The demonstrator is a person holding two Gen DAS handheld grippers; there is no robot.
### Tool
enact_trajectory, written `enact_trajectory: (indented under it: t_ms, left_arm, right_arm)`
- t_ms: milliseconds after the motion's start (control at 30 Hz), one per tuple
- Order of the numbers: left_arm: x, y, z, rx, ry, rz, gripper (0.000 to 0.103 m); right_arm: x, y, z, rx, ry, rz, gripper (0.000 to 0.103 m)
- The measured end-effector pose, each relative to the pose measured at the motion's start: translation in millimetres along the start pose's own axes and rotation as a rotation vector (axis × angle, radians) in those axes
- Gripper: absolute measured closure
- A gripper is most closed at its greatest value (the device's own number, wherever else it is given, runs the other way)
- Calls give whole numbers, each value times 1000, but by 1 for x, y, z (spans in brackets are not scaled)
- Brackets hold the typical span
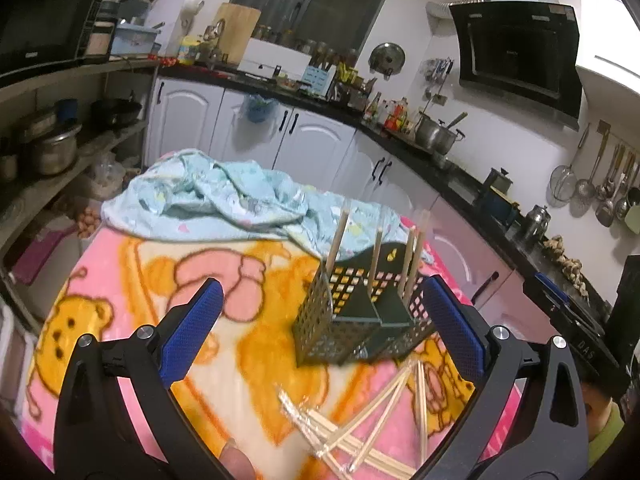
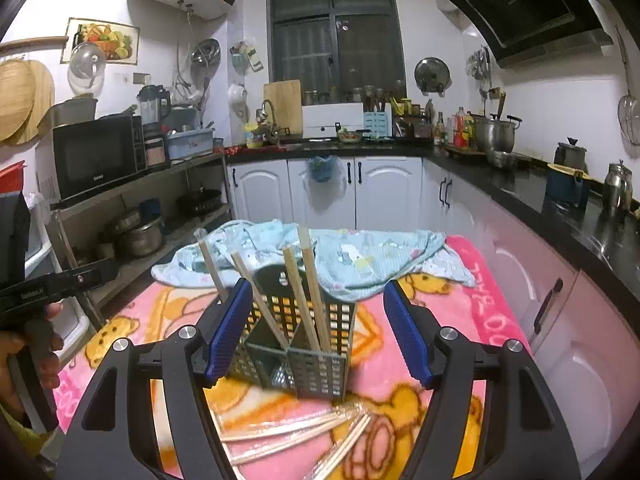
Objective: Organize utensils
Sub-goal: 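Open the right gripper and withdraw it from the caddy, then move the right gripper down toward the wrapped chopsticks on the blanket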
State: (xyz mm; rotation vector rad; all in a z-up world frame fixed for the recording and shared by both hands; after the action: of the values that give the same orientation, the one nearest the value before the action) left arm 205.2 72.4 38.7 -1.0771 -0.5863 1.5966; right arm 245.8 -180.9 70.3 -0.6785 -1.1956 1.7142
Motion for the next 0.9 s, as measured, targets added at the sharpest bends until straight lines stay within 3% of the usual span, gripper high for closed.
enact_trajectory:
  t_ms: [500,900]
  left_arm:
    - [4,58,-5,125,0,-42,11]
    - [9,113,-21,271,56,-27,11]
  right_arm:
    - [0,47,0,96,-1,-8,37]
    - [-4,84,-11,188,23,-6,37]
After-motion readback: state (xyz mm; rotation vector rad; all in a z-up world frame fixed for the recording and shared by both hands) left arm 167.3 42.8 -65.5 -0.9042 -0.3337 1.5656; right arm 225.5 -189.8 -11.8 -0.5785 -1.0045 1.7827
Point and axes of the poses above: each gripper's, at about its wrist camera, not at the fingertips, and z roughly against the way its jaws point, x to its left, y to its underside, the point moved 7 cm from there along -z, roughly the way its jaws point, and after that the axes turned 2 degrees about -y, right-handed, at the moved point
